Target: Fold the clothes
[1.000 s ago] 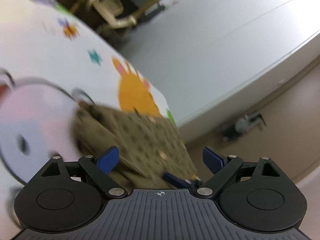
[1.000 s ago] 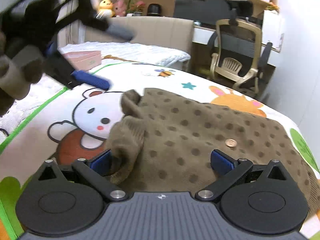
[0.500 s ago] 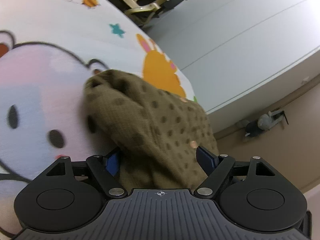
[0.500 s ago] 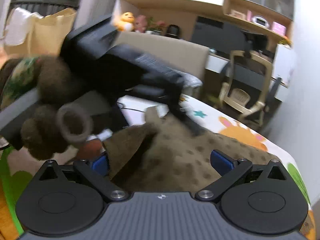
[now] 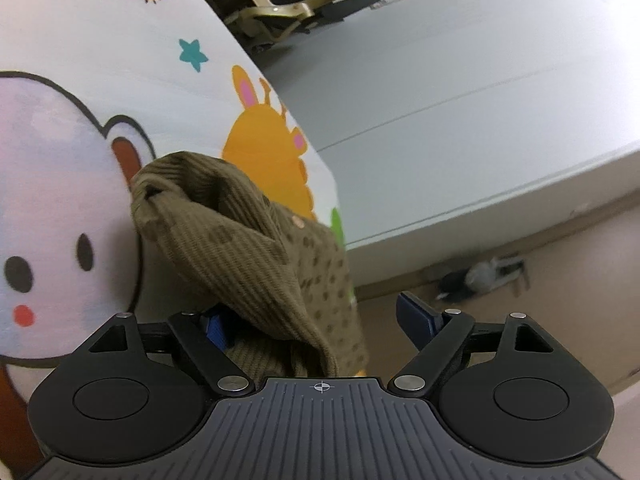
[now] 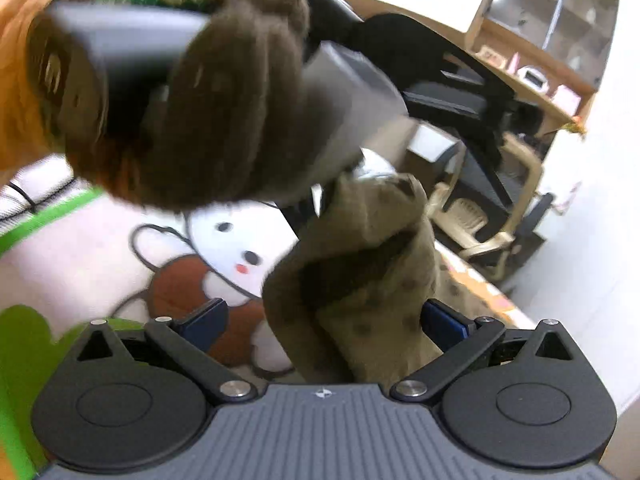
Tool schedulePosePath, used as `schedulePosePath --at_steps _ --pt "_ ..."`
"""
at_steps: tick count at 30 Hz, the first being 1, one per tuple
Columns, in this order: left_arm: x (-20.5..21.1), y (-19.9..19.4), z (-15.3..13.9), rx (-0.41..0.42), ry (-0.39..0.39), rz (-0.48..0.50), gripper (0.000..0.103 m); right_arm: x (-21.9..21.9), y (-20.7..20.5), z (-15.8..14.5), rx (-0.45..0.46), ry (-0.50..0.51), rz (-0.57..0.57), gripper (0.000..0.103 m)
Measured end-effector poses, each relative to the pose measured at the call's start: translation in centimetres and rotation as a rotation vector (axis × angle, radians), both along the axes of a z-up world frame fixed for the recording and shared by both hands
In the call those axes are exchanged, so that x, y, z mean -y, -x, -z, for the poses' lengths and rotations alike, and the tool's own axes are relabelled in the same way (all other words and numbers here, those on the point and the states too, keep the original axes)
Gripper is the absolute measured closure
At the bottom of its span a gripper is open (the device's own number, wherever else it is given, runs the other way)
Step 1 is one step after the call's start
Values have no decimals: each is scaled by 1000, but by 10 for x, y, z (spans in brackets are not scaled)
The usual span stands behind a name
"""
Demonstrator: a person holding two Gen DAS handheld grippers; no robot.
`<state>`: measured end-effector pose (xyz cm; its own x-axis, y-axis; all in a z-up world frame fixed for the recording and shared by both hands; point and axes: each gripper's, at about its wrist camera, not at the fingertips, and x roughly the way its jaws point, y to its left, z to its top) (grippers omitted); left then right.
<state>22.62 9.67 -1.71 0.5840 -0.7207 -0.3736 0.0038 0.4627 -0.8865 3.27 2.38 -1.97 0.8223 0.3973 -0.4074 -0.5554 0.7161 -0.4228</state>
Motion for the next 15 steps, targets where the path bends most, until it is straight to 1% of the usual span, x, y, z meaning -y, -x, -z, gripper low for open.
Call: schedulePosePath --at_steps 4,5,6,7,8,9,10,12,13,15 --pt "0 -4 -3 -16 25 -4 14 -6 -16 11 55 57 26 1" --pt "2 -4 -3 -18 24 -2 14 -6 -21 13 64 67 31 5" --pt "3 -4 -3 -21 24 0 14 -5 -27 13 63 70 35 22" --pt "3 -3 -4 -17 17 4 13 -2 -34 10 52 60 42 32" --pt "2 -2 -5 -12 10 8 13 4 -41 3 17 16 52 47" --pt "0 0 -6 -1 -2 10 13 14 -48 -5 -31 -46 61 54" --pt "-4 2 -7 17 -13 13 12 23 -54 -12 -66 -96 70 57" --pt "-19 10 -9 58 -16 1 10 37 -61 -21 -84 -150 84 64" --pt "-27 15 -10 76 -15 -15 9 43 -64 -24 -92 -170 86 65" --pt "-48 25 -8 84 -8 -72 8 46 -65 -25 -104 -180 64 68"
